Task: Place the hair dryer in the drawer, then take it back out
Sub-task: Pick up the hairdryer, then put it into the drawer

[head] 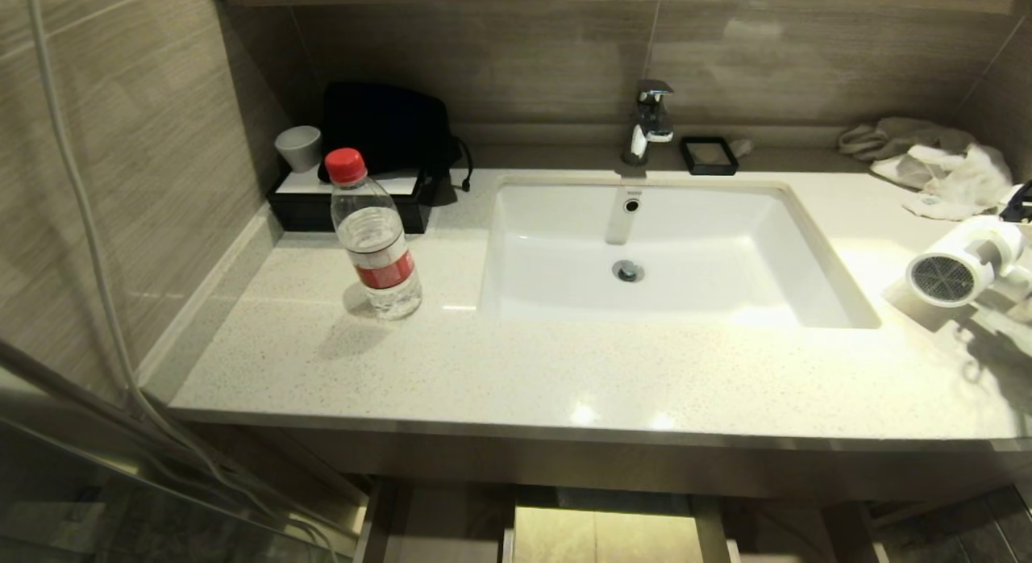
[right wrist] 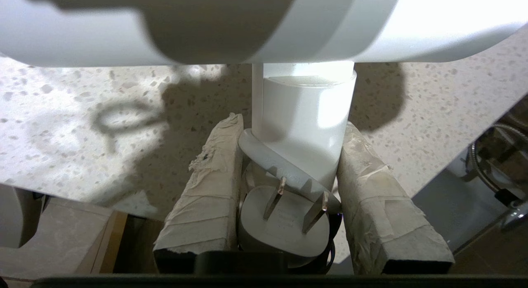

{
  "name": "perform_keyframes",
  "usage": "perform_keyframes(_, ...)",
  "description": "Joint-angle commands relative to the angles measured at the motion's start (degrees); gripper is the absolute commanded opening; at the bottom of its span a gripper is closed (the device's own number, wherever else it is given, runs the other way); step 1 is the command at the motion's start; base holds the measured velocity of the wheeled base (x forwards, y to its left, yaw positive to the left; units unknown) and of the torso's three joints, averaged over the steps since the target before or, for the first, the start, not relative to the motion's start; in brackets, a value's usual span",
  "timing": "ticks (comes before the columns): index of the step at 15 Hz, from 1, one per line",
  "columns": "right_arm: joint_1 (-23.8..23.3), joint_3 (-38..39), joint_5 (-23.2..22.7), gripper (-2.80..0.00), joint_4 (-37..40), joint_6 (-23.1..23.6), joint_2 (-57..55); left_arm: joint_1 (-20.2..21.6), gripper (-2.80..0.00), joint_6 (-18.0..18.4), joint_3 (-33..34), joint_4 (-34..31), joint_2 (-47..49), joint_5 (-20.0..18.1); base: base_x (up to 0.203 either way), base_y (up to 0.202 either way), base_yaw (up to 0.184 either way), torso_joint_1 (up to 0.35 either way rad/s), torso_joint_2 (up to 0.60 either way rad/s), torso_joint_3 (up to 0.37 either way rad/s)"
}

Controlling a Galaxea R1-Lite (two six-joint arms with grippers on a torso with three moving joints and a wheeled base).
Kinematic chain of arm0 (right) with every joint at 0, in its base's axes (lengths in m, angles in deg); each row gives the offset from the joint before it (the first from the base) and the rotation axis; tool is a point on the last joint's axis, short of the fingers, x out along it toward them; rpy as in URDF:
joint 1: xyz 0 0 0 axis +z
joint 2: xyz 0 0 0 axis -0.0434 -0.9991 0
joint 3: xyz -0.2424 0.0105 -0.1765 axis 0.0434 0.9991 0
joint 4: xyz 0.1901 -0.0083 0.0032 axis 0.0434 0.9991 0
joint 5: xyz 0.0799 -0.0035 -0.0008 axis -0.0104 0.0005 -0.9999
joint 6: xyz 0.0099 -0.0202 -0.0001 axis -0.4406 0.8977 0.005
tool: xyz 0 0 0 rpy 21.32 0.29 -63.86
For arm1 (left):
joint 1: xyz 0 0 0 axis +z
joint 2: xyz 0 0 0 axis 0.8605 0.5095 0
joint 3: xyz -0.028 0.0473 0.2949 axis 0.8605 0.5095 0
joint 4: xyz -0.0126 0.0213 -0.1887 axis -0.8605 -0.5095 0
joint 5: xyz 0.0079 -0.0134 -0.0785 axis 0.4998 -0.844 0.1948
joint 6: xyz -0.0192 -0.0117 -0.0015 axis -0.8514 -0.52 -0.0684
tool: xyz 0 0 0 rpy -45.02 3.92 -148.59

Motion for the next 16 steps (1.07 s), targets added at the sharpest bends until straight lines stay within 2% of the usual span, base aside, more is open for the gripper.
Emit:
perform_keyframes(1, 0.1, 0.4, -0.1, -2.8, 1.5, 0.1, 7.0, 0.0, -2.8, 0.0, 0.0, 0.0, 0.0, 0.0, 0.0, 0.0, 0.0, 0.0, 0.0, 0.0)
perform_keyframes(3, 0.5, 2.0, -0.2, -2.8, 2.4, -1.7, 12.1, 0.0, -2.8, 0.0, 0.0, 0.0, 0.0, 0.0, 0.0, 0.0, 0.0, 0.0, 0.0, 0.0)
perform_keyframes(4, 0.9, 3.0, -0.4, -2.8, 2.7, -4.4, 14.9, 0.0, -2.8, 0.0, 0.0, 0.0, 0.0, 0.0, 0.0, 0.0, 0.0, 0.0, 0.0, 0.0)
perform_keyframes(7, 4.1, 7.0, 0.2, -2.8, 2.1, -16.5, 24.8, 0.0, -2.8, 0.0, 0.0, 0.0, 0.0, 0.0, 0.0, 0.0, 0.0, 0.0, 0.0, 0.0)
perform_keyframes(8, 5.6, 9.3, 1.8, -2.8, 1.5, -19.4, 28.4, 0.0, -2.8, 0.0, 0.0, 0.0, 0.0, 0.0, 0.0, 0.0, 0.0, 0.0, 0.0, 0.0)
perform_keyframes(10, 9.8, 16.4, 7.9, -2.8, -0.9, -25.1, 36.3, 0.0, -2.8, 0.0, 0.0, 0.0, 0.0, 0.0, 0.0, 0.0, 0.0, 0.0, 0.0, 0.0)
perform_keyframes(13, 21.4, 32.1, 15.4, -2.8, -7.7, -34.3, 47.0, 0.0, -2.8, 0.0, 0.0, 0.0, 0.0, 0.0, 0.0, 0.0, 0.0, 0.0, 0.0, 0.0)
perform_keyframes(14, 25.0, 36.1, 18.1, -2.8, -9.8, -36.3, 49.6, 0.0, -2.8, 0.0, 0.0, 0.0, 0.0, 0.0, 0.0, 0.0, 0.0, 0.0, 0.0, 0.0)
perform_keyframes(16, 27.7, 43.2, 21.4, -2.8, -11.5, -39.1, 52.5, 0.0, -2.8, 0.0, 0.0, 0.0, 0.0, 0.0, 0.0, 0.0, 0.0, 0.0, 0.0, 0.0)
